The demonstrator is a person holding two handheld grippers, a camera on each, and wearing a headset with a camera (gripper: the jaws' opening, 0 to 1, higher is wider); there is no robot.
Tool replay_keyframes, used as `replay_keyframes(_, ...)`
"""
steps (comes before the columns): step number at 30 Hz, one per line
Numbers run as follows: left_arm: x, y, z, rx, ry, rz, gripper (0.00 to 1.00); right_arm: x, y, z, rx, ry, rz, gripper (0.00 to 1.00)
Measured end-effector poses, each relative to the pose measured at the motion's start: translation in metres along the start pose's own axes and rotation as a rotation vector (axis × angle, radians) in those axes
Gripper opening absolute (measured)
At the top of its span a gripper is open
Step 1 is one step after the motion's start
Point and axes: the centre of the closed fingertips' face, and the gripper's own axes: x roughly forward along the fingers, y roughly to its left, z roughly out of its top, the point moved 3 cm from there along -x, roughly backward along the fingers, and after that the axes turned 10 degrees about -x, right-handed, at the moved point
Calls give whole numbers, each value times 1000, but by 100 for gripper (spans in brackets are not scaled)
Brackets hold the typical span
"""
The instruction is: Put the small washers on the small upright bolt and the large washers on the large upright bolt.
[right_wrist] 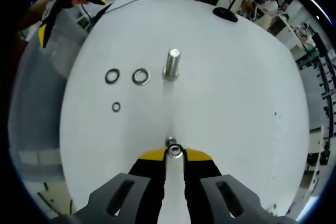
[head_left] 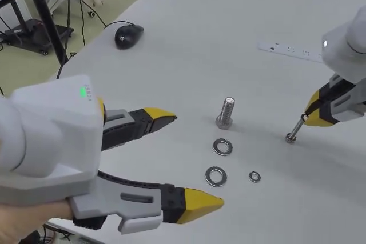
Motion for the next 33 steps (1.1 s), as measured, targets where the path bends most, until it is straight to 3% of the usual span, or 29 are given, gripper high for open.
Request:
replay_keyframes(19,-1,2,-2,-3,7,3,74,28,0,-5,-43,30,25,12)
replay_keyframes(33,0,4,-2,-7,8,4,74,49,1,-10,-8,14,39,13)
